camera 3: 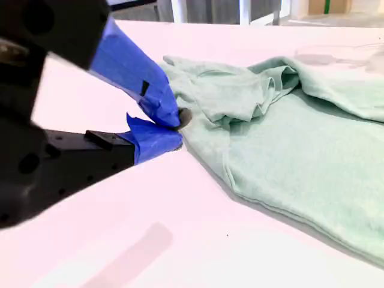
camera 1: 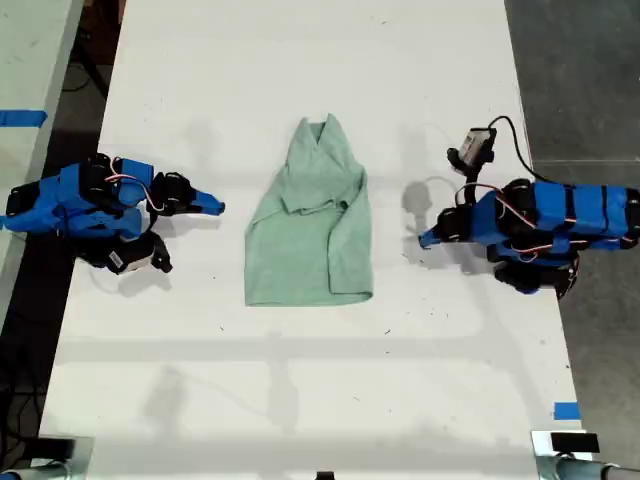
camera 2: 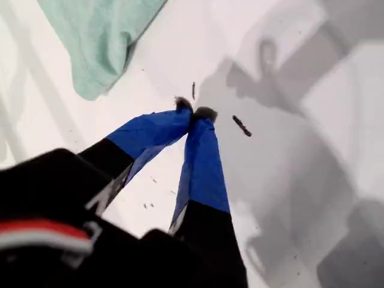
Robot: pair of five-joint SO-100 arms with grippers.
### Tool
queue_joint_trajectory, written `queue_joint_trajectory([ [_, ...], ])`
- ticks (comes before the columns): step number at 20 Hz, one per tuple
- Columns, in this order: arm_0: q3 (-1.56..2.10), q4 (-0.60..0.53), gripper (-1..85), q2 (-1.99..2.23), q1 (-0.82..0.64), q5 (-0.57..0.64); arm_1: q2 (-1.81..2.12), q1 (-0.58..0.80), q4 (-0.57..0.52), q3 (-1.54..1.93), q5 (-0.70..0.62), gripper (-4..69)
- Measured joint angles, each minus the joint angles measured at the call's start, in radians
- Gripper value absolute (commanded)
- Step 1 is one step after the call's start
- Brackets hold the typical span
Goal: Fold t shirt
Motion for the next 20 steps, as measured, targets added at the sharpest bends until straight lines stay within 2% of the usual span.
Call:
queue_joint_trajectory([
  [2, 0.000, 0.000, 0.0, 0.000, 0.000, -0.006, 0.166, 0.035, 0.032, 0.117, 0.000, 1.6],
  [7, 0.000, 0.000, 0.0, 0.000, 0.000, -0.006, 0.216, 0.048, 0.074, 0.133, 0.017, 1.6],
  [20, 0.000, 0.000, 0.0, 0.000, 0.000, -0.014, 0.218, 0.048, 0.077, 0.138, 0.048, 1.6],
])
